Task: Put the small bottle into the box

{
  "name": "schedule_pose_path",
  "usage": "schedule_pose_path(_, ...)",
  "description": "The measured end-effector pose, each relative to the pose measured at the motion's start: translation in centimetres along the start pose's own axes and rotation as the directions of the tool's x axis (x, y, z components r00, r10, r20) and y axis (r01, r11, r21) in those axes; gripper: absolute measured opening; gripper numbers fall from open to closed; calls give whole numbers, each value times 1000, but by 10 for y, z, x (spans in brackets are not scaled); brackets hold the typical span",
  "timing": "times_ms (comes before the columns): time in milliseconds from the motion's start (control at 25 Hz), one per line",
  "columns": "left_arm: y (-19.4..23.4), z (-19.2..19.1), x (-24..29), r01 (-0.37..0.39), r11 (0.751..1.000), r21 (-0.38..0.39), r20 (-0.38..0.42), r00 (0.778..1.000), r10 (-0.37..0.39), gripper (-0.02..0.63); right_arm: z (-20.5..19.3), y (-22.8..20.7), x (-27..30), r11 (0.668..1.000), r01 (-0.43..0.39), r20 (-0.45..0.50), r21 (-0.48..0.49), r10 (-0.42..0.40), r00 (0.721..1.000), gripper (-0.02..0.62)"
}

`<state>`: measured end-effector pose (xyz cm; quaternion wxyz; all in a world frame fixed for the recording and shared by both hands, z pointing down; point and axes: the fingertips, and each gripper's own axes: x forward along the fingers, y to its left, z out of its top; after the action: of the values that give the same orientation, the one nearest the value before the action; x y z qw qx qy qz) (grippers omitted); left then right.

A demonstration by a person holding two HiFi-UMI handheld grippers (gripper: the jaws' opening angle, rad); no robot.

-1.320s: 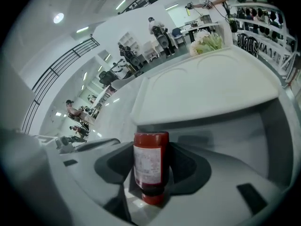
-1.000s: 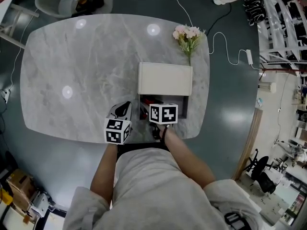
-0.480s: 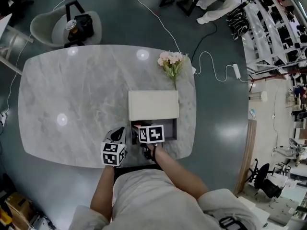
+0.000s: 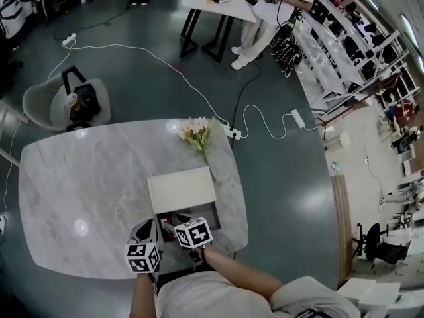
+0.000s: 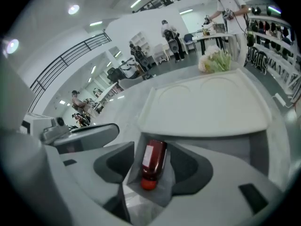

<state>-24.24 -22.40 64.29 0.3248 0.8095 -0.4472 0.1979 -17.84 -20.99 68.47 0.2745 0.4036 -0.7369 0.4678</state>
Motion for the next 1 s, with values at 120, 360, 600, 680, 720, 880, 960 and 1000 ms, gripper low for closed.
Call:
schedule_pose_path(120,-18,10,-3,-2,1000,16,25,1000,2,25,14,-4,-33,997,35,105,-75,-27,994,104)
schedule_pose_path(360,-67,28,-4,16,999,41,88,996,-19,25,35,-12,-88,980,49,256,-193,2,967,32)
schedule_pose_path(600,-122,41,-6,32,997,73,132,990,-41,25,41,-29,-150,965,104,393,-241,-1,919,25)
schedule_pose_path(680,-140,47,-6,37,996,85,151,987,-50,25,43,-36,-170,960,120,431,-251,0,902,25)
schedule_pose_path(720,-148,50,-7,39,995,90,163,985,-53,25,45,-39,-180,958,128,451,-258,2,893,25)
schedule_pose_path(880,-181,61,-12,32,992,124,212,976,-58,25,49,-49,-224,947,169,544,-274,8,839,25)
schedule_pose_path(960,-198,68,-17,28,989,145,245,968,-63,25,51,-52,-246,942,190,592,-276,10,806,25)
schedule_pose_path(1000,-207,71,-20,24,988,151,264,962,-64,25,51,-54,-257,940,200,613,-277,13,790,25)
